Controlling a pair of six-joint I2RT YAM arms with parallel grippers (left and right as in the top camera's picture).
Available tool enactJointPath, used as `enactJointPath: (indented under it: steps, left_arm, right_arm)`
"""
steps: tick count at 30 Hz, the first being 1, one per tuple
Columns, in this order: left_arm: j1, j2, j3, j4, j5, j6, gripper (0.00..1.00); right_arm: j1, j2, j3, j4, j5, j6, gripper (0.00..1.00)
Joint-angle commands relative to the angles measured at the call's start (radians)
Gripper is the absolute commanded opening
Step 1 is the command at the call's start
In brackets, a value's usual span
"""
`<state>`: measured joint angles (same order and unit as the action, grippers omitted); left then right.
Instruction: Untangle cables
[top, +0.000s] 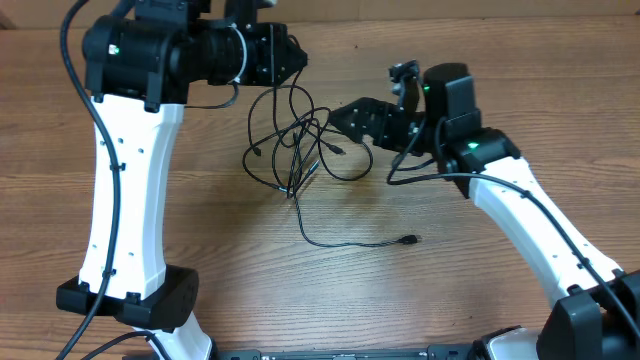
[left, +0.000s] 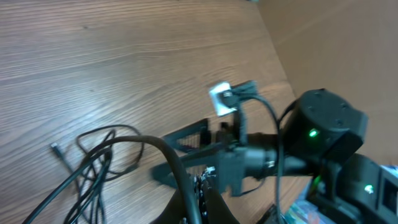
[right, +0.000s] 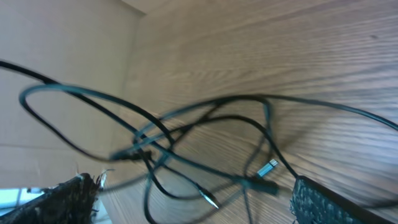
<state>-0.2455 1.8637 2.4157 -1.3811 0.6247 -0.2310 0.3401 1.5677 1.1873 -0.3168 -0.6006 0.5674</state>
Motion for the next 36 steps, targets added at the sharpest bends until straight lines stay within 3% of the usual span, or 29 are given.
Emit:
enactJointPath:
  steps: [1, 10, 17, 25, 36]
  left_arm:
    - [-0.031, -0.028, 0.023, 0.021, 0.049, -0.002, 0.04]
    - [-0.067, -0.030, 0.023, 0.117, 0.150, -0.039, 0.04]
    - [-0.048, -0.084, 0.024, 0.127, 0.140, -0.023, 0.04]
    - [0.076, -0.212, 0.024, 0.121, -0.157, -0.016, 0.04]
    - [0.298, -0.245, 0.024, 0.098, -0.218, -0.011, 0.04]
  right_arm:
    - [0.053, 0.006, -0.003, 0.025, 0.098, 0.109, 1.00]
    - [0.174, 0.031, -0.003, 0.032, 0.388, 0.298, 1.00]
    - [0.164, 0.095, -0.003, -0.068, 0.570, 0.300, 1.00]
    - [0.015, 0.098, -0.003, -0.288, 0.792, 0.256, 1.00]
    - [-0.211, 0.098, -0.003, -0.388, 0.791, 0.182, 1.00]
